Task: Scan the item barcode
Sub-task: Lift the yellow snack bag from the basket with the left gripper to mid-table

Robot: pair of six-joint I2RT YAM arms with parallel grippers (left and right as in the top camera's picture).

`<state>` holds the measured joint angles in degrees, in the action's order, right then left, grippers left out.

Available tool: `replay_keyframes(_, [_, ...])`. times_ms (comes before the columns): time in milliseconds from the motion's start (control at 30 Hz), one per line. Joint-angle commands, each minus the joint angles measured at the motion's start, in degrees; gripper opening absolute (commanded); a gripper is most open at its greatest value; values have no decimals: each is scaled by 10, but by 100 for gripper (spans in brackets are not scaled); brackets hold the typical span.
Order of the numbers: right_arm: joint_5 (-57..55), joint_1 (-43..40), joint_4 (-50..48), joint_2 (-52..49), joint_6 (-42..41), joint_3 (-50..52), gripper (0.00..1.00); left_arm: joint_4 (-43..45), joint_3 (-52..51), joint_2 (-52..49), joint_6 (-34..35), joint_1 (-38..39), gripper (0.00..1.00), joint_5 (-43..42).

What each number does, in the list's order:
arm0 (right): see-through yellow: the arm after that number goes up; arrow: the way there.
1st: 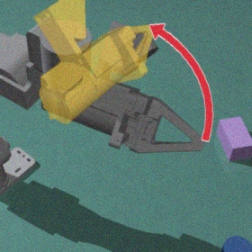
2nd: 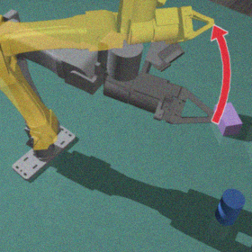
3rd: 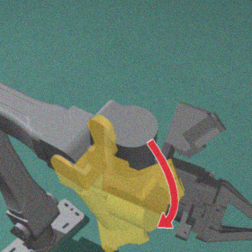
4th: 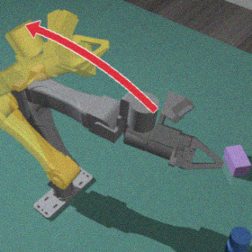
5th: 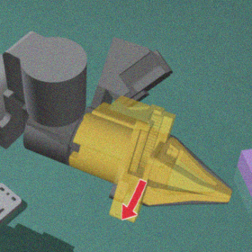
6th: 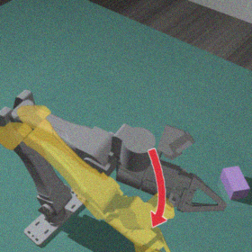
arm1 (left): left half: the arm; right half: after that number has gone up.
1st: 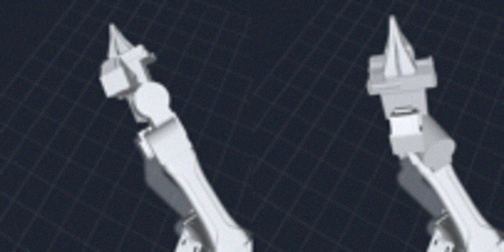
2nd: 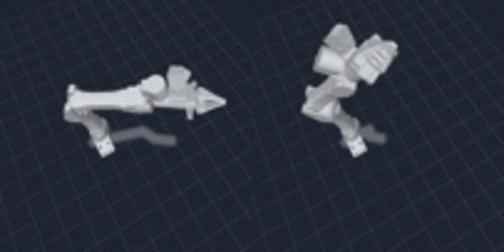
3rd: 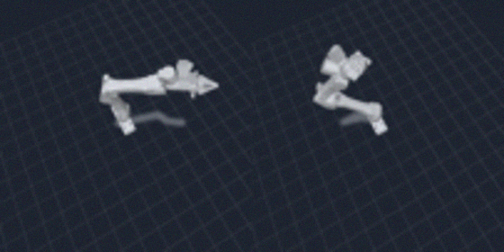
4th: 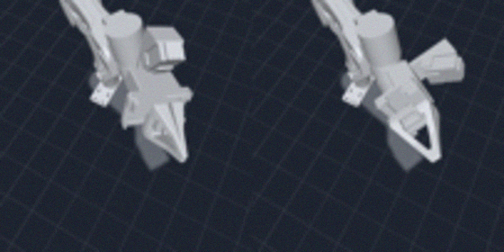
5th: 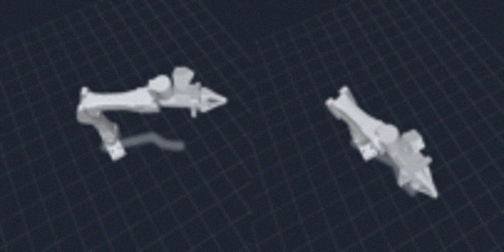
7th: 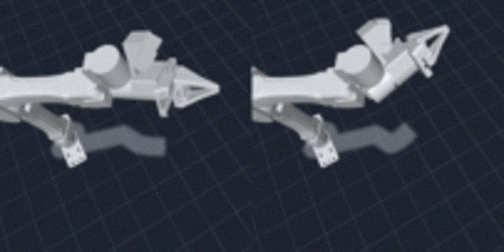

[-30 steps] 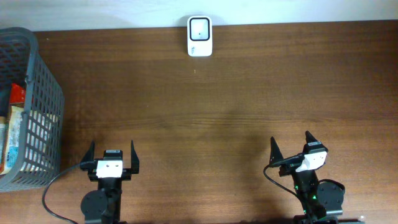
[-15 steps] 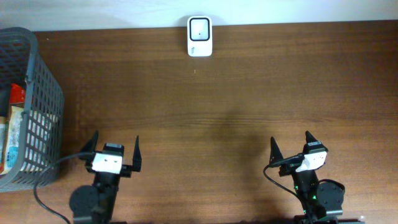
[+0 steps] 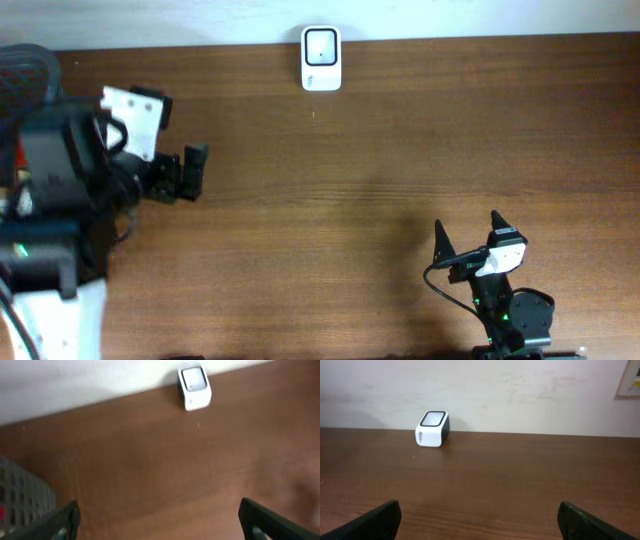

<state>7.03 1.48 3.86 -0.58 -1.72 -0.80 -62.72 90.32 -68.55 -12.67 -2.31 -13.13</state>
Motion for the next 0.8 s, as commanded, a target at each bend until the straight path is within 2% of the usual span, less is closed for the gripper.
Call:
replay_keyframes(0, [5, 0, -1, 4, -7, 5, 99, -52, 142, -74, -3, 3, 99, -31])
replay_keyframes(67, [5, 0, -1, 4, -7, 5, 99, -49, 152, -80, -3, 3, 99, -81])
replay_keyframes(133, [5, 0, -1, 4, -7, 5, 99, -43, 152, -78, -3, 3, 99, -64])
replay_keyframes(167, [5, 0, -1, 4, -7, 5, 99, -44, 152, -78, 13, 2, 99, -9])
replay_keyframes(233, [5, 0, -1, 4, -7, 5, 99, -42, 152, -80, 130, -20, 99, 146])
replay_keyframes(267, [5, 0, -1, 4, -7, 5, 99, -40, 152, -81, 173, -52, 99, 193])
replay_keyframes(367, [5, 0, -1, 4, -7, 5, 99, -33, 152, -85, 240, -205, 99, 196])
replay_keyframes(467, [5, 0, -1, 4, -7, 5, 99, -32, 152, -98, 277, -315, 99, 171])
replay_keyframes(633, [5, 0, -1, 4, -7, 5, 99, -8, 151, -158, 270, -410, 99, 159])
replay_keyframes(767, [5, 0, -1, 4, -7, 5, 99, -28, 150, -256, 215, -459, 99, 151])
